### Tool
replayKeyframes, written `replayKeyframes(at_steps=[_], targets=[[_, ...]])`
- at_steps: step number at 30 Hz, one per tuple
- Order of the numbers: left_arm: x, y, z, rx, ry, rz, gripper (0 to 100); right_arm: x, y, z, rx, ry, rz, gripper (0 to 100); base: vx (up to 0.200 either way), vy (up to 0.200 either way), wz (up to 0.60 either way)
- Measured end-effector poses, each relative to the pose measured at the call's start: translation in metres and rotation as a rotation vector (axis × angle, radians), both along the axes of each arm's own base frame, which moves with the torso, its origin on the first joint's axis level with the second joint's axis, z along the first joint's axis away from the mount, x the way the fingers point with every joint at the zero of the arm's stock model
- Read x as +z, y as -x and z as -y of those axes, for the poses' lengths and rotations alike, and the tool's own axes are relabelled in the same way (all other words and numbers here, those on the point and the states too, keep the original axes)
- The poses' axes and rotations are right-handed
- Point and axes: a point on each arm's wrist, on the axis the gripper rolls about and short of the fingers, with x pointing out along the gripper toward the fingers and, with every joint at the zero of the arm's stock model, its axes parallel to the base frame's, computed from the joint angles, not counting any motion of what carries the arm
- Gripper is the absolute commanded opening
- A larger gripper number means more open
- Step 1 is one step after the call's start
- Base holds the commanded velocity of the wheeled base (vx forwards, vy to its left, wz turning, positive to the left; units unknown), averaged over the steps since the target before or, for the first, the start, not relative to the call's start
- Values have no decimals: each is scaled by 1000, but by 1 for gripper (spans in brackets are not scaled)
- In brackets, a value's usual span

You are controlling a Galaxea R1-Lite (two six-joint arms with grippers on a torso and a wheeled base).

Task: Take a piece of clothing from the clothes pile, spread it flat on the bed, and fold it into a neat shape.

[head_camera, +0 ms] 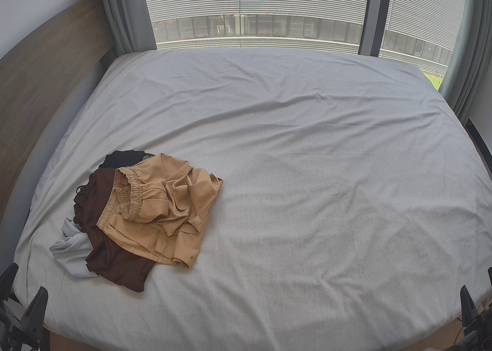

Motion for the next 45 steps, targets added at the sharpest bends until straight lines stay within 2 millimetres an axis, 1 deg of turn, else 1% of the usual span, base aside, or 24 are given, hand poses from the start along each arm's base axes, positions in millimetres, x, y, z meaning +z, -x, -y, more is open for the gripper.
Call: replayKeyframes(at_steps=[5,10,13,19,26,30,35,41,45], targets=[[20,-12,2,-44,23,-36,100,0,0,0,0,0,0,100,0,0,0],[39,-32,5,-70,29,-47,100,0,0,0,0,1,-1,100,0,0,0],[47,-48,9,-79,30,-66,100,0,0,0,0,1,-1,100,0,0,0],[56,-81,16,-99,42,-138,100,0,0,0,0,1,-1,100,0,0,0],[66,-126,25,-107,48,-232,100,0,0,0,0,1,-1,100,0,0,0],[68,-149,30,-105,50,-277,100,0,0,0,0,0,-1,100,0,0,0],[64,-176,35,-123,57,-307,100,0,0,0,0,1,-1,100,0,0,0],[55,-206,36,-138,92,-311,100,0,0,0,0,0,-1,100,0,0,0],[44,-223,35,-132,107,-332,100,0,0,0,0,0,-1,100,0,0,0]])
